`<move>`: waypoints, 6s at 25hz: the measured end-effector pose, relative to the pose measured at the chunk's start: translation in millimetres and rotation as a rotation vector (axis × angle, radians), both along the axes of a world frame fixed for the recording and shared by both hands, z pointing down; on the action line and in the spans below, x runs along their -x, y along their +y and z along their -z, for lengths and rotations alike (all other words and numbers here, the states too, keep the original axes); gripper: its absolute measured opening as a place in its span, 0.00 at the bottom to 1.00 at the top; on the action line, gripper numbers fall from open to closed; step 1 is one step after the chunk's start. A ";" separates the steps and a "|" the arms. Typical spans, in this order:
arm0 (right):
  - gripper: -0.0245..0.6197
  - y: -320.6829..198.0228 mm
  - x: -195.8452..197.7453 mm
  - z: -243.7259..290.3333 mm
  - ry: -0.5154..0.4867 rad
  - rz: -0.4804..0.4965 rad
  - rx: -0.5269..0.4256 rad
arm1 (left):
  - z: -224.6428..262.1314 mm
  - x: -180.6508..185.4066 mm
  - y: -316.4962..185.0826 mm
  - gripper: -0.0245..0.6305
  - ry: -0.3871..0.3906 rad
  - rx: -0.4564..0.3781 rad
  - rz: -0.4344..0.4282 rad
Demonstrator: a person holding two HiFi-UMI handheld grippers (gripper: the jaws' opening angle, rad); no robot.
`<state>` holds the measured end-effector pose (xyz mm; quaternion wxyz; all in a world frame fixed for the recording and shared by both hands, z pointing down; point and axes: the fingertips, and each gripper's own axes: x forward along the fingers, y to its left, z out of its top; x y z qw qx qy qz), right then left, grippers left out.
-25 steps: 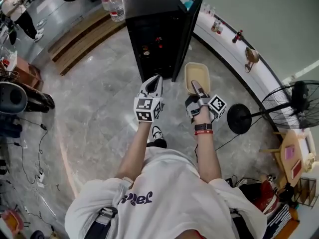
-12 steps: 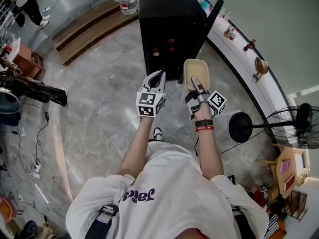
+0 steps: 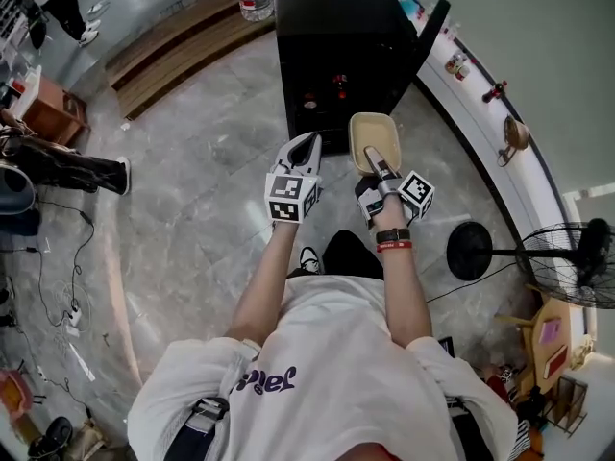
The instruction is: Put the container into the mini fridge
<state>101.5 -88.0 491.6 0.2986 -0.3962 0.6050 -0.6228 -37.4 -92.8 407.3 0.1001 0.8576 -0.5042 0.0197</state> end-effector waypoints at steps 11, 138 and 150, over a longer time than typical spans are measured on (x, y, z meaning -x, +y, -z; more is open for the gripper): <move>0.35 -58.4 17.4 -33.3 0.000 0.076 0.020 | -31.0 9.7 -44.4 0.07 0.010 0.055 0.030; 0.94 -427.8 80.9 -281.0 0.090 -0.070 0.265 | -274.8 54.8 -184.2 0.07 0.113 0.392 0.145; 0.94 -369.9 54.7 -258.7 0.226 0.016 0.060 | -262.1 45.4 -181.6 0.07 0.139 0.386 0.133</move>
